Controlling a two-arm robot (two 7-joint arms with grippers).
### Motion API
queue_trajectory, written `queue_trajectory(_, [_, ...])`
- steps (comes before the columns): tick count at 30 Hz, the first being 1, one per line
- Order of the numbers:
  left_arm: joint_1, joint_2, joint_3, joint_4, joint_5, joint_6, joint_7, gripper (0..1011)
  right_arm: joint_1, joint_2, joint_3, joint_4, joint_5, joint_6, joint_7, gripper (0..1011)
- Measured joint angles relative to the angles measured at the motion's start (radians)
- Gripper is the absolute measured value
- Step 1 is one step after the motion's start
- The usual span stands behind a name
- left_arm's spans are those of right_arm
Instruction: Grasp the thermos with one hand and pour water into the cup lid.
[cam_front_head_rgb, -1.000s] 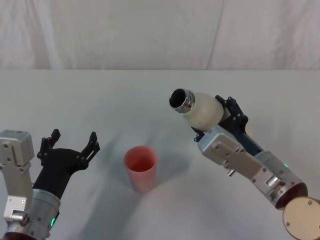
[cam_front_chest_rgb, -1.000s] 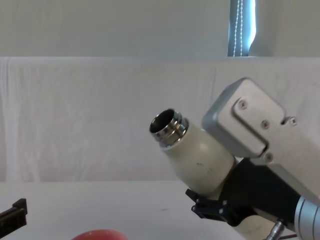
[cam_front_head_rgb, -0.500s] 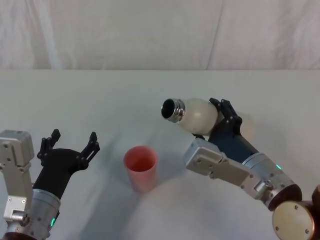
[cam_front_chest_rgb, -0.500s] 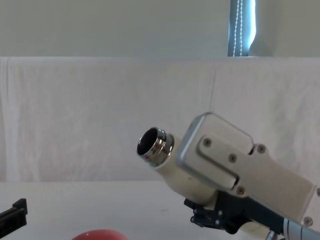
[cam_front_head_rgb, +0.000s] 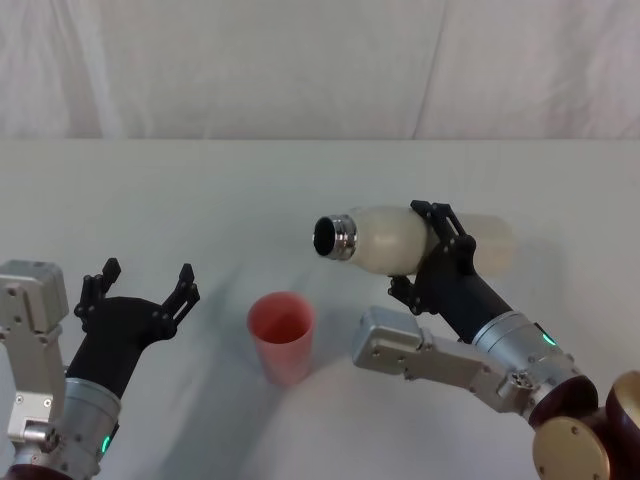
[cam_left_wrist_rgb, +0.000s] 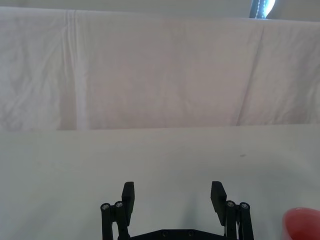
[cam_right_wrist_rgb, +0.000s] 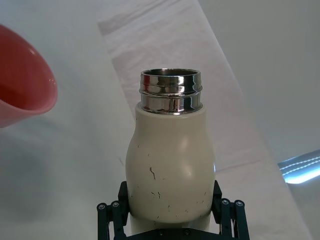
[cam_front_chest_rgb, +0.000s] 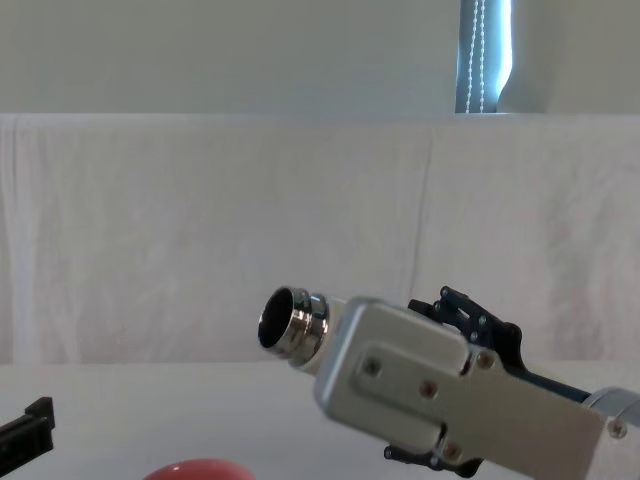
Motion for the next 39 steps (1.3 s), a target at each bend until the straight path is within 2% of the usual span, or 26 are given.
queue_trajectory(15, [0.0, 0.0, 0.0, 0.0, 0.0, 0.0, 0.0, 1001, 0.018, 0.019, -0.042, 0.016, -0.101, 0.008, -0.02, 949])
queue_trajectory(33, [0.0, 0.0, 0.0, 0.0, 0.0, 0.0, 0.0, 1001, 0.041, 0.033, -0.092, 0.035, -0.193, 0.033, -0.027, 949])
queue_trajectory(39, [0.0, 0.0, 0.0, 0.0, 0.0, 0.0, 0.0, 1001, 0.044, 0.035, -0.101, 0.039, -0.205, 0.034, -0.031, 949])
